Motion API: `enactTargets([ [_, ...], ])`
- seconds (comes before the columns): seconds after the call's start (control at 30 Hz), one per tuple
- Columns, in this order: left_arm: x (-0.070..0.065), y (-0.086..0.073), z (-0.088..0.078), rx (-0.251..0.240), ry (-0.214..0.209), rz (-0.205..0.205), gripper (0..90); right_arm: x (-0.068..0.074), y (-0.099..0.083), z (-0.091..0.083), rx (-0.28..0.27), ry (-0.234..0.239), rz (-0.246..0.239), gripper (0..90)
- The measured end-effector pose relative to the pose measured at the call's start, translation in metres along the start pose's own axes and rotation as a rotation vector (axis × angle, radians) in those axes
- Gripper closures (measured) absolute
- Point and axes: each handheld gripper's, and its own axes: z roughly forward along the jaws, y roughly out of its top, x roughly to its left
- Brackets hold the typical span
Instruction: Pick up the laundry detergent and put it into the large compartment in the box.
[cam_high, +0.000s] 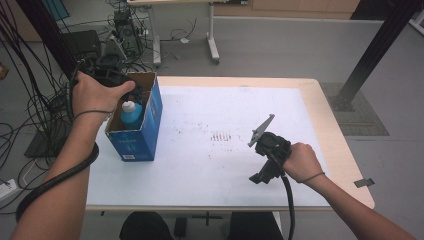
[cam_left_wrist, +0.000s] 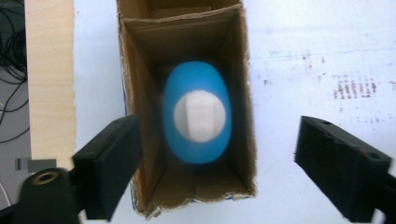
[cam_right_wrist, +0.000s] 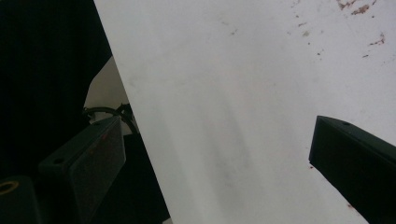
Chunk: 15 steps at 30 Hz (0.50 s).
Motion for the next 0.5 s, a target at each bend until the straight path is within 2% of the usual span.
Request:
enactTargets([
  [0.2,-0.011,-0.002,-0.011,-0.011,-0.003,0.016,4.7,-0.002,0.001,-0.002,-0.005,-0.002,0.010,3.5],
  [0.5,-0.036,-0.004,-0.021,-0.006,-0.013,0.069,4.6,-0.003,0.001,-0.002,-0.008,-0.003,0.012,3.5],
])
